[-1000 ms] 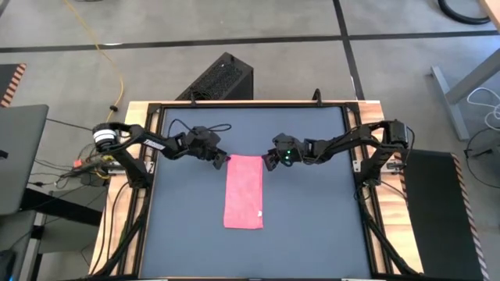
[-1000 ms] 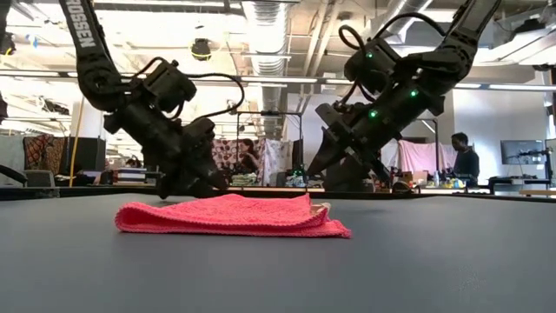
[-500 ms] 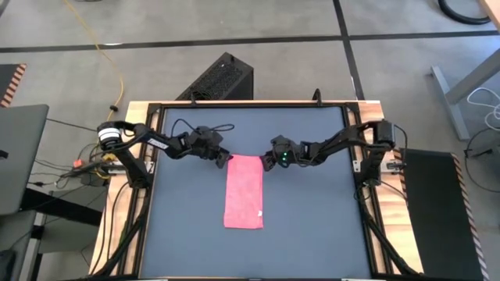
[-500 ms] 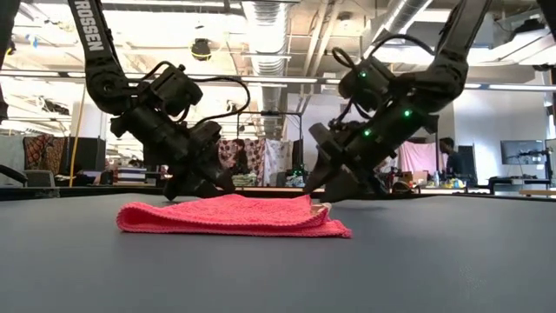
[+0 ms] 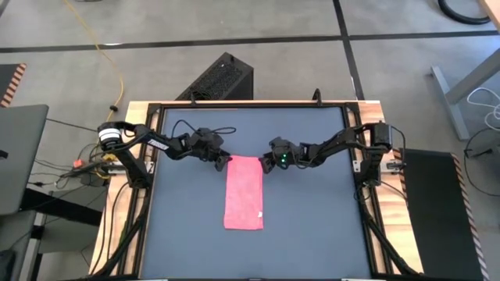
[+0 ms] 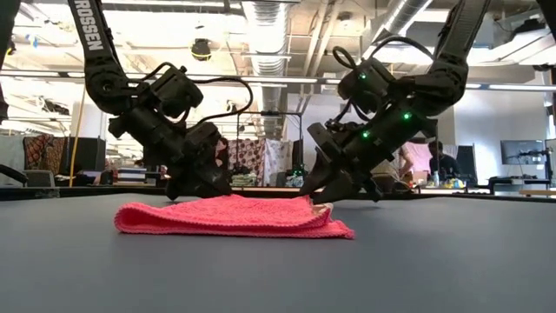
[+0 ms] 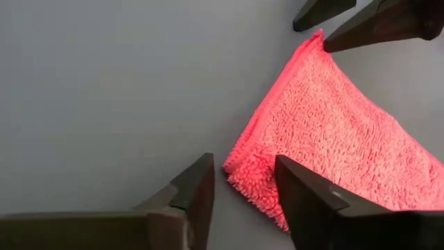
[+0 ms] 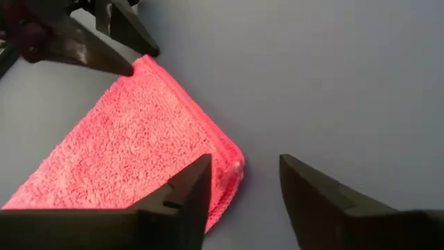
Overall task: Roll towel
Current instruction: Roll the light red towel
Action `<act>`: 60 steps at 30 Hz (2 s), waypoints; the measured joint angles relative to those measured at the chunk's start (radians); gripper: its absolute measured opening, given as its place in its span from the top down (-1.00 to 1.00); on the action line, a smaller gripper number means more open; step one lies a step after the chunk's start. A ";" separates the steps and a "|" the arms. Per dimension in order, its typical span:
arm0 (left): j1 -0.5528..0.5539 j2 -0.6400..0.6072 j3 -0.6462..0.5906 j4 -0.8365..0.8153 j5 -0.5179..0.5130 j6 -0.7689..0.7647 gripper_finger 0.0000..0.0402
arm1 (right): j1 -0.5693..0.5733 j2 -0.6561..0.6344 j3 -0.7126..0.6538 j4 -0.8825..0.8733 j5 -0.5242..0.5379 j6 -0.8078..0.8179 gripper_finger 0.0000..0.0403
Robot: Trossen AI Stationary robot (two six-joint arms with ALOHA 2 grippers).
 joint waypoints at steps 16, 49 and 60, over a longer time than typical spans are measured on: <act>-0.002 0.001 -0.001 0.008 0.001 0.128 0.99 | 0.012 0.003 -0.001 0.008 -0.003 -0.106 0.72; -0.332 -0.077 -0.001 0.061 -0.615 1.051 1.00 | -0.073 -0.121 -0.001 -0.139 -0.080 -0.356 0.13; -0.342 -0.075 -0.002 -0.041 -0.605 1.128 1.00 | -0.094 -0.028 0.000 0.040 -0.178 -0.272 0.12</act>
